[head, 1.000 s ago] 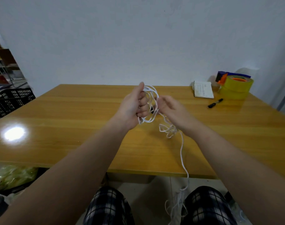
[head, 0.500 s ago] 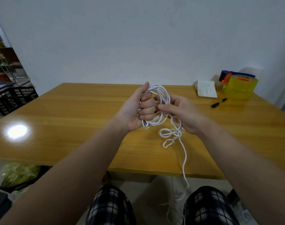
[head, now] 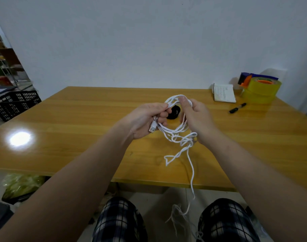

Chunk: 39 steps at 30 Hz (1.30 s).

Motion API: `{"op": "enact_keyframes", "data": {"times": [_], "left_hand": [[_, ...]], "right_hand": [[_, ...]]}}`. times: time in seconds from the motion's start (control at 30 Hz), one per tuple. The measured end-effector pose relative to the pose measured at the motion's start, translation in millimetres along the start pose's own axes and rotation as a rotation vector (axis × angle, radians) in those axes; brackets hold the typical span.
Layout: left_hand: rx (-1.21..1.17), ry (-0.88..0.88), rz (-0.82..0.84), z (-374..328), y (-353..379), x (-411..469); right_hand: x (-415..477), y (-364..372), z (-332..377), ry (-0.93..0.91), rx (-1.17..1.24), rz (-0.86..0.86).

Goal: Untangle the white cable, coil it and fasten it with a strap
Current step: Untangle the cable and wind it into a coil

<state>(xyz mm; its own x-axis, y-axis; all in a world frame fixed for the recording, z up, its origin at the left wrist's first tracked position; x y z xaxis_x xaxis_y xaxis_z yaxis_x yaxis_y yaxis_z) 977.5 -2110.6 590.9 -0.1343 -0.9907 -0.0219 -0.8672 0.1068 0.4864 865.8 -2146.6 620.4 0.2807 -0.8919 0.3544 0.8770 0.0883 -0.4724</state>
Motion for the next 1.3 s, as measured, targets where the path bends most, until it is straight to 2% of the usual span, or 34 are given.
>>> {"op": "enact_keyframes", "data": {"times": [0.1, 0.23, 0.37, 0.43, 0.53, 0.73, 0.83, 1.03, 1.17, 1.3], "left_hand": [[-0.108, -0.08, -0.022, 10.2, 5.3, -0.4], [-0.167, -0.196, -0.051, 24.0, 10.5, -0.6], [-0.071, -0.075, -0.16, 11.6, 0.3, 4.1], [-0.057, 0.014, -0.205, 5.3, -1.7, 4.5], [-0.093, 0.098, -0.195, 4.3, 0.3, 3.8], [-0.158, 0.161, -0.145, -4.4, 0.0, 0.8], [-0.14, 0.205, -0.171, -11.2, 1.6, -2.8], [-0.425, 0.248, -0.17, -6.8, 5.6, 1.1], [-0.246, 0.21, -0.209, -7.9, -11.8, -0.9], [0.047, 0.208, -0.331, -2.2, -35.3, -6.3]], "right_hand": [[6.6, -4.6, 0.7, -0.039, -0.146, -0.07], [10.8, 0.3, 13.7, -0.166, -0.357, -0.034], [10.4, 7.3, 15.3, -0.187, -0.403, 0.045], [9.4, 10.1, 6.6, -0.119, -0.289, 0.104], [3.0, 18.9, -9.1, 0.067, 0.045, 0.22], [-15.2, 36.6, -40.3, 0.289, 0.293, 0.302], [-21.2, 44.6, -31.7, 0.278, 0.451, 0.341], [-23.7, 35.1, -11.7, 0.132, 0.386, 0.547], [-18.4, 16.2, -21.7, 0.073, 0.115, 0.549], [-4.7, -10.3, -30.5, 0.032, 0.03, 0.357]]}}
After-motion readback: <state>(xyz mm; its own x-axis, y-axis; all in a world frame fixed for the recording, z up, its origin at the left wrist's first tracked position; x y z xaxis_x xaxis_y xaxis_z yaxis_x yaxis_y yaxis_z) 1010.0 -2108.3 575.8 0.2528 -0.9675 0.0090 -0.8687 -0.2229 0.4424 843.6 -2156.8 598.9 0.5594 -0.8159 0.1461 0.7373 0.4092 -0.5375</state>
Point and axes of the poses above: each hand's wrist, its own x-axis towards the middle knuckle, its own y-axis out of the palm, z = x × y, the point moved 10 cm from there along x, towards the middle knuckle, and after that the axes turned 12 degrees about -x, right-handed, at the moved point
